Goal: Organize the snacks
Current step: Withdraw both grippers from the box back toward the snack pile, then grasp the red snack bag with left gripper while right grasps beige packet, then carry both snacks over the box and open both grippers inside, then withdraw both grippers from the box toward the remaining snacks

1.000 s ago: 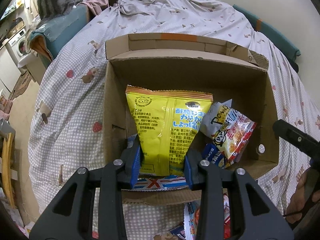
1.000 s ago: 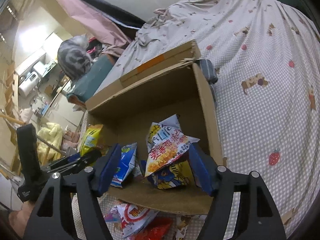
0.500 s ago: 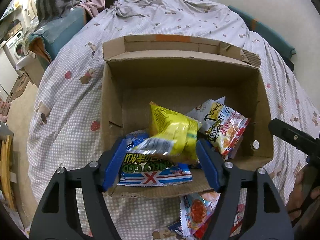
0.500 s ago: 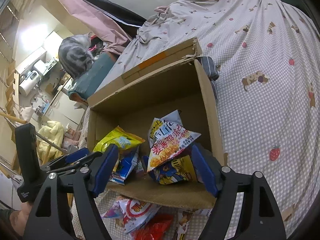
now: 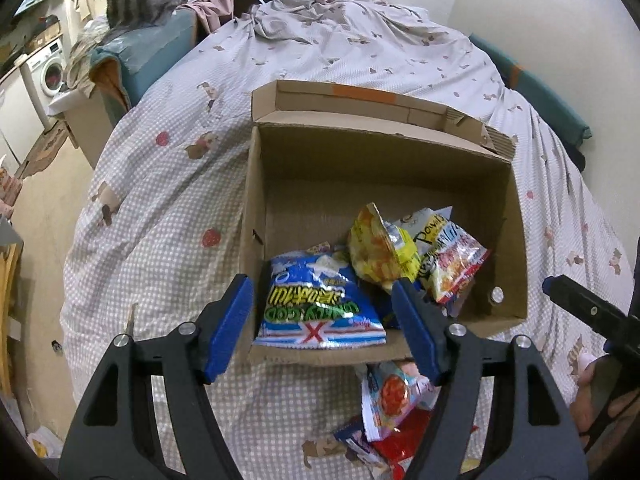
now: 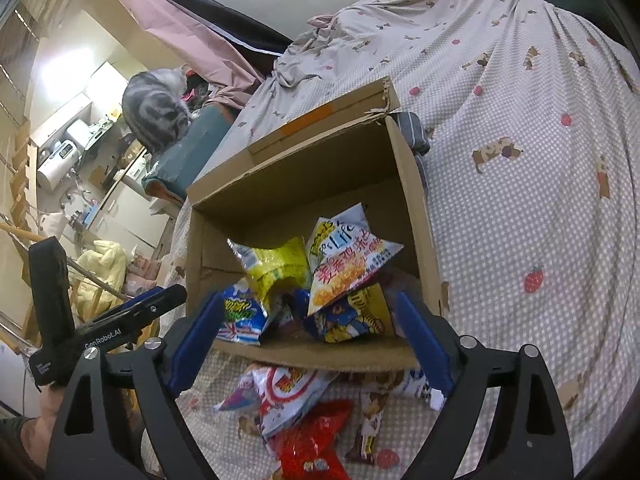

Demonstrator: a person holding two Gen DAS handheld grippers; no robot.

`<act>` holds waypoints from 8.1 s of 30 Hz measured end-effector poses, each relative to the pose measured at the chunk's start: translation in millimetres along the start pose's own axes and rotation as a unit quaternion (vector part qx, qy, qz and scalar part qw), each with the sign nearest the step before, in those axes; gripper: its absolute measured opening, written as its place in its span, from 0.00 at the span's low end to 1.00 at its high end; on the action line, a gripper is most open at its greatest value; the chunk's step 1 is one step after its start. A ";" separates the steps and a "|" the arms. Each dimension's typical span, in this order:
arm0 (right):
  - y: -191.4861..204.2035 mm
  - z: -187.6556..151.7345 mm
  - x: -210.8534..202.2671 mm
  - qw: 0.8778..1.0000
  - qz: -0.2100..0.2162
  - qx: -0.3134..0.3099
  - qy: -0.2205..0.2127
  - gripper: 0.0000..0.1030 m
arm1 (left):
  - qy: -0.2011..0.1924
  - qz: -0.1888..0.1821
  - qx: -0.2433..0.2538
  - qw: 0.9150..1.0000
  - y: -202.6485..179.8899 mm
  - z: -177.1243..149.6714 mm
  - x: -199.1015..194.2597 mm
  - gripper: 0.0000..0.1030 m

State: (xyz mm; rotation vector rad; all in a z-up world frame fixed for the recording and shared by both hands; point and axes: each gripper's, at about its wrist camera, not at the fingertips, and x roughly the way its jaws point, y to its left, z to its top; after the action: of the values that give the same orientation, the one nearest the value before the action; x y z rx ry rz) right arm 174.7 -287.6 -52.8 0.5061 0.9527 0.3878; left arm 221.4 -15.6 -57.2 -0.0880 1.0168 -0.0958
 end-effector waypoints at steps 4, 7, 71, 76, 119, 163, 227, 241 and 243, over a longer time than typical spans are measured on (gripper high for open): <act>1.1 -10.3 -8.4 1.000 -0.005 0.000 0.003 0.88 | -0.001 -0.001 -0.006 1.000 2.4 -11.5 -11.2 0.67; 1.4 -18.1 -15.6 1.000 -0.008 0.005 0.005 0.88 | -0.002 0.004 -0.004 1.000 2.9 -20.2 -19.3 0.67; 0.9 -87.0 -37.6 0.992 -0.076 -0.003 0.103 0.33 | 0.151 -0.032 -0.059 0.986 -40.6 -108.7 1.7 0.78; -12.5 -82.9 -45.6 0.992 -0.090 0.027 0.083 0.33 | 0.182 -0.031 -0.069 0.980 -69.3 -119.9 26.7 0.78; -34.3 -82.7 -52.8 0.991 -0.057 0.097 0.076 0.33 | 0.151 -0.034 0.065 0.986 -77.5 -139.9 -42.2 0.11; 0.2 -2.3 30.9 0.996 -0.060 -0.067 0.029 0.34 | -0.087 0.082 0.117 0.986 -33.1 23.7 1.3 0.12; -2.8 -6.2 -19.9 0.996 -0.073 -0.045 -0.030 0.84 | -0.069 0.049 0.044 0.995 -12.2 -4.5 -33.0 0.77; -8.9 -35.7 -33.9 0.999 -0.047 0.008 -0.004 0.84 | -0.036 0.036 0.009 0.999 -2.1 -38.5 -41.3 0.77; -11.9 -39.7 -31.7 0.999 -0.033 0.023 0.010 0.84 | -0.025 0.026 0.007 0.999 -3.2 -43.8 -40.8 0.77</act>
State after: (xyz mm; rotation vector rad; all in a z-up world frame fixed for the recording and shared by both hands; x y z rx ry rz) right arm 125.5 -304.5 -57.4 0.5119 0.9963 0.3129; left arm 162.6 -15.2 -45.3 -0.0501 0.9667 -0.0531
